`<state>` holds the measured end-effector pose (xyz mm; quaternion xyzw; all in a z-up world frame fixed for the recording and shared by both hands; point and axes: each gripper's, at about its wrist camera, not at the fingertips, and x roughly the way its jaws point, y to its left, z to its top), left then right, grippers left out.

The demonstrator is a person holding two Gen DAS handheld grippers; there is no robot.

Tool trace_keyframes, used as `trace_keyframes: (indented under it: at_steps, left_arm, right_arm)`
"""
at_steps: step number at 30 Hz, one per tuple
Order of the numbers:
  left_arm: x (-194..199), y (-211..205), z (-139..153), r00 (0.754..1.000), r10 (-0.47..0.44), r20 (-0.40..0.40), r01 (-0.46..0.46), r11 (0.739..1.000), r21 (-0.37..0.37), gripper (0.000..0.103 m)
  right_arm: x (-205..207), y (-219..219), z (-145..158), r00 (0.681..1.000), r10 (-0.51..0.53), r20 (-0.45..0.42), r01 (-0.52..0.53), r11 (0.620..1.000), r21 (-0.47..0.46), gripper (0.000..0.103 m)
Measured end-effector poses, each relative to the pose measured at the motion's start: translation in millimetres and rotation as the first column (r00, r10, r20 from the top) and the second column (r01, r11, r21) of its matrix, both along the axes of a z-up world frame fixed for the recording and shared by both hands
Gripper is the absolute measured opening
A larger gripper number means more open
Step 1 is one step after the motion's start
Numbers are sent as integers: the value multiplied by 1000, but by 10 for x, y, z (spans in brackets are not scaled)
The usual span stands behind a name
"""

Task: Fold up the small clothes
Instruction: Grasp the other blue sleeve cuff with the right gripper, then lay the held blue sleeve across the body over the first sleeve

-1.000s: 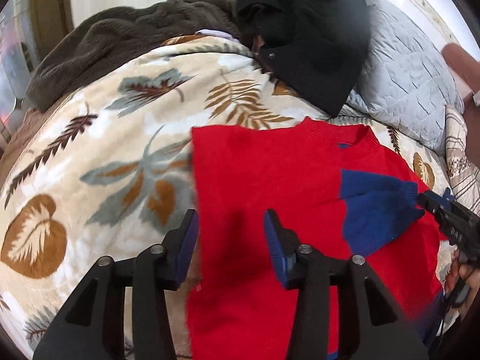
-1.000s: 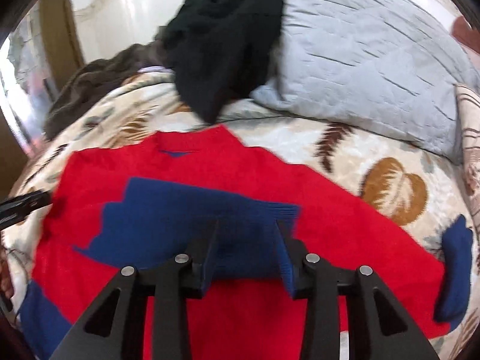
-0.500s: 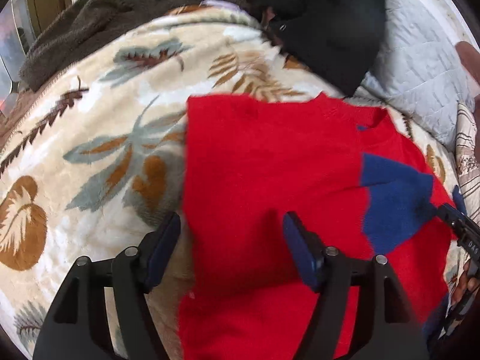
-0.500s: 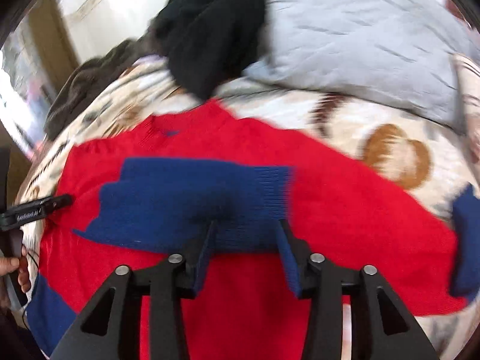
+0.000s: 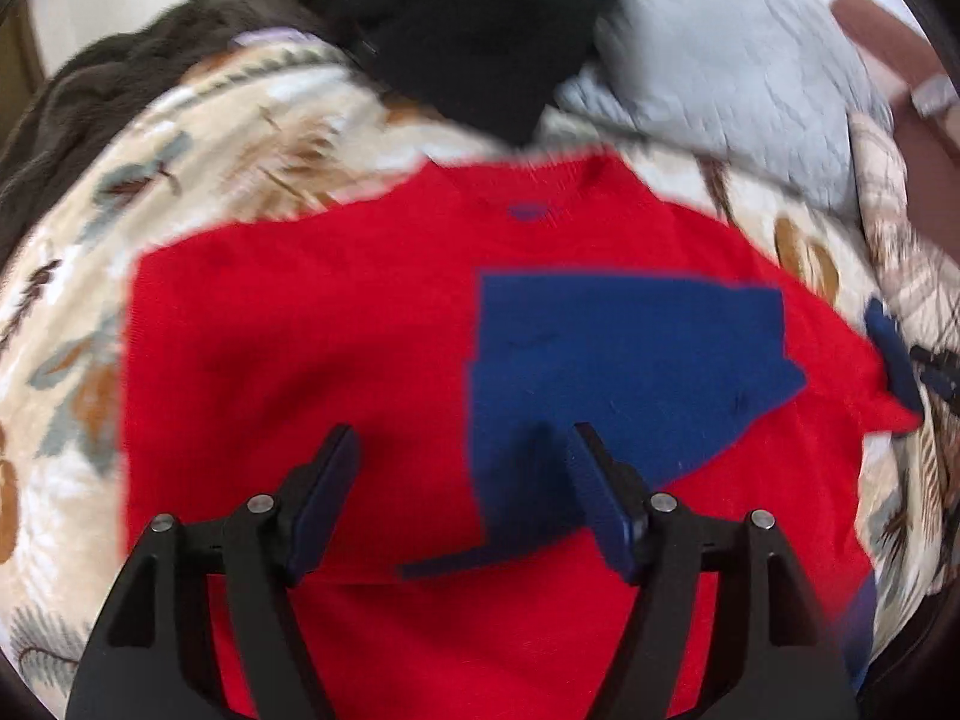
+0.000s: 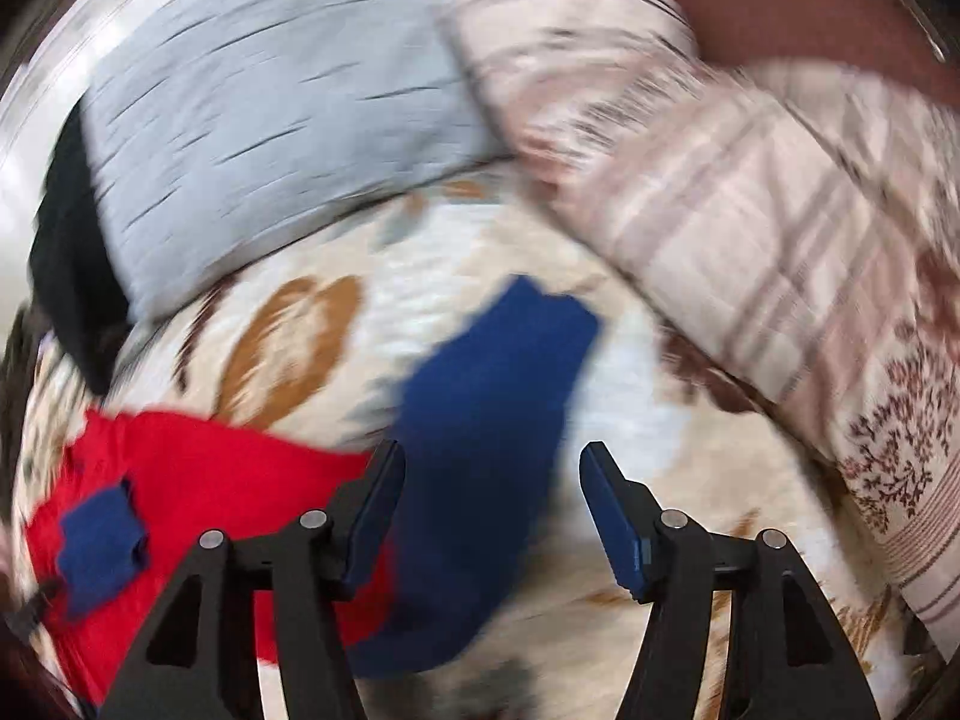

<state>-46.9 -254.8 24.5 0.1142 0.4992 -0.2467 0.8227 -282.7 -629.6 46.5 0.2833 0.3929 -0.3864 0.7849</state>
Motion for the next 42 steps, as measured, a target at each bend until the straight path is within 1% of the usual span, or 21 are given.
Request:
trace_keyframes:
  at_steps: [1,2,3,5,6,7,8,10,12,16,20,22,23,25,26,28,30,36,40,41,42]
  left_arm:
    - [-32,-49,-57,1000,-14,-3,14,999,30,73]
    - [-76,-98,-85,999,-36,30,35,997,62,75]
    - [-114,-118,-80,997,-52,56,48,996,69,75]
    - [-89,-93,-69,998,-51,38,49,997,55,75]
    - [-66,-68,-55,999,-48,25,47,998,41,75]
    - [-38,-33,-37,999,-42,5,42,999,24,75]
    - [-15,1,-15,999,-38,-10,38,999,10,75]
    - [11,62,24,999,-31,-27,30,999,-17,75]
    - [33,135,63,999,-17,-44,15,999,-49,75]
    - [57,281,124,997,15,-81,-26,992,-126,75]
    - [72,414,214,994,37,-100,-55,981,-185,75]
    - [103,504,251,993,51,-107,-72,977,-203,75]
    - [120,565,265,992,62,-111,-85,974,-208,75]
    - [151,660,269,990,77,-116,-99,974,-204,75]
    - [169,710,257,989,79,-121,-102,975,-198,75]
    - [198,760,228,989,81,-124,-103,977,-188,75]
    - [248,775,210,988,83,-132,-108,976,-192,75]
    - [420,470,228,988,56,-147,-88,971,-222,75]
    - [478,190,111,984,25,-177,-64,973,-221,75]
    - [484,127,70,983,18,-182,-60,973,-223,69]
    - [478,86,47,983,9,-185,-52,971,-232,51]
  right_arm:
    - [-76,-107,-67,1000,-25,13,25,999,36,63]
    - [-139,-169,-125,999,-42,29,40,997,67,63]
    - [-170,-223,-188,997,-59,51,53,993,106,63]
    - [-270,-317,-350,988,-106,108,83,977,199,61]
    - [-293,-305,-388,985,-119,129,91,974,206,52]
    - [-300,-293,-385,983,-121,142,92,977,193,37]
    - [-274,-271,-372,981,-102,167,67,977,201,5]
    - [-212,-202,-308,971,-85,222,34,974,222,5]
    - [-38,7,-101,968,-9,252,-28,989,144,4]
    - [514,580,261,926,174,336,-211,975,76,4]
    - [1236,1446,461,827,399,396,-445,895,28,4]
    - [1627,1985,395,757,535,375,-577,817,1,5]
    - [1775,2185,309,724,588,361,-633,774,10,11]
    - [1984,2515,60,685,663,302,-708,704,63,18]
    - [1981,2645,-68,684,681,262,-720,689,87,32]
    - [1958,2738,-227,691,691,211,-719,688,103,36]
    - [1832,2700,-256,706,676,210,-703,705,94,35]
    - [1357,2172,-7,785,561,264,-591,806,44,40]
    - [1208,1744,73,874,429,229,-448,893,36,45]
    - [1153,1610,57,902,373,218,-391,919,43,51]
    - [1129,1525,25,918,337,209,-354,934,51,59]
